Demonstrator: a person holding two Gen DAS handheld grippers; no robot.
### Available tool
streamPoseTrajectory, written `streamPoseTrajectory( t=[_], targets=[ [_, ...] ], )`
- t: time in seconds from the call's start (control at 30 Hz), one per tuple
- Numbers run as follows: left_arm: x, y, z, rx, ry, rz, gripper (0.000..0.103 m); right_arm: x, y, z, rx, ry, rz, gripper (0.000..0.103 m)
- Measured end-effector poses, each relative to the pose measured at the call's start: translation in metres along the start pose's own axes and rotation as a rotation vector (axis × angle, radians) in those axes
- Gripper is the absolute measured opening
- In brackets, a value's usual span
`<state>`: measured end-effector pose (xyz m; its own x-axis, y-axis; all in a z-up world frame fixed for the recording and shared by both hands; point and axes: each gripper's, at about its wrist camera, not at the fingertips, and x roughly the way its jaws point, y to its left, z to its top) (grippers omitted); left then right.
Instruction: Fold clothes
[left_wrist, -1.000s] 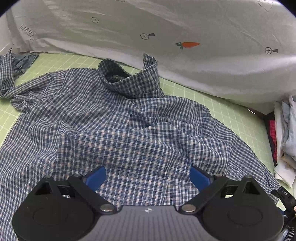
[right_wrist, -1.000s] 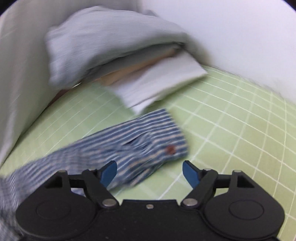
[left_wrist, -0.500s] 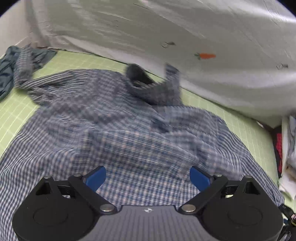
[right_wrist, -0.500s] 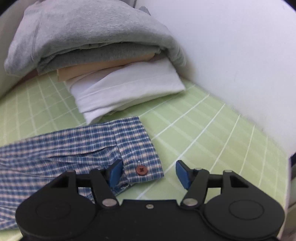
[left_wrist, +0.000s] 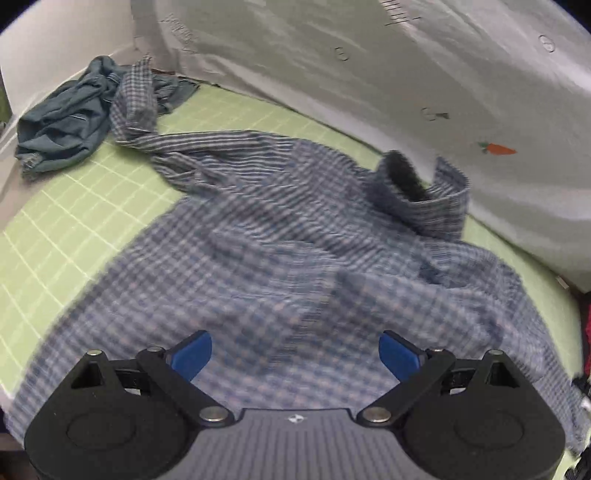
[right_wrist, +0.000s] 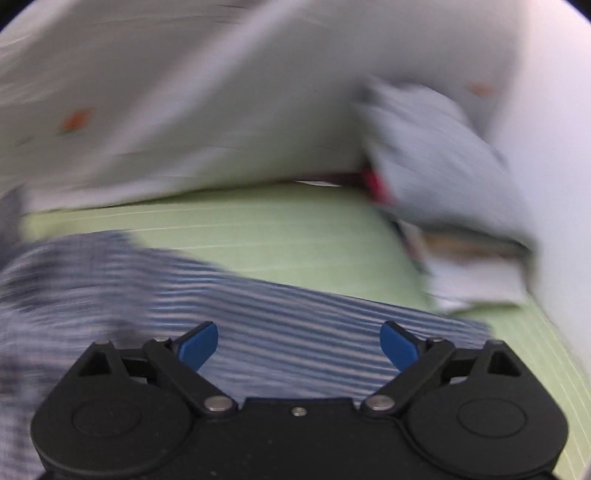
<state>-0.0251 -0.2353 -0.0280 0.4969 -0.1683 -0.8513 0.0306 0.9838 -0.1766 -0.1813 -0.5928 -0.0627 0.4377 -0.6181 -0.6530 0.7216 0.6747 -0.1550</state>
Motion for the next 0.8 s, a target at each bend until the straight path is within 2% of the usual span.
streamPoseTrajectory(
  t=[0.2, 0.33, 0.43, 0.53, 0.73, 0.77, 0.8],
  targets=[
    [0.003, 0.044, 0.022, 0.006, 0.016, -0.001, 0.097, -0.027, 0.097, 0.009, -0.088, -0.047, 0.156, 0.099],
    [0.015, 0.074, 0.042, 0.000, 0.012, 0.004, 0.097, -0.025, 0.159, 0.014, -0.164, -0.045, 0.251, 0.099],
    [0.032, 0.092, 0.062, -0.009, 0.019, 0.010, 0.097, -0.018, 0.203, 0.022, -0.226, -0.043, 0.284, 0.099],
    [0.053, 0.104, 0.083, -0.027, 0.015, -0.001, 0.097, 0.000, 0.239, 0.032, -0.302, -0.051, 0.310, 0.099],
    [0.099, 0.108, 0.118, -0.028, 0.036, -0.006, 0.097, 0.069, 0.286, 0.056, -0.453, 0.044, 0.314, 0.099],
    [0.107, 0.108, 0.123, -0.026, 0.040, -0.006, 0.097, 0.078, 0.289, 0.061, -0.464, 0.039, 0.318, 0.095],
    [0.115, 0.108, 0.129, -0.025, 0.045, -0.007, 0.097, 0.087, 0.291, 0.069, -0.466, 0.030, 0.334, 0.083]
  ],
)
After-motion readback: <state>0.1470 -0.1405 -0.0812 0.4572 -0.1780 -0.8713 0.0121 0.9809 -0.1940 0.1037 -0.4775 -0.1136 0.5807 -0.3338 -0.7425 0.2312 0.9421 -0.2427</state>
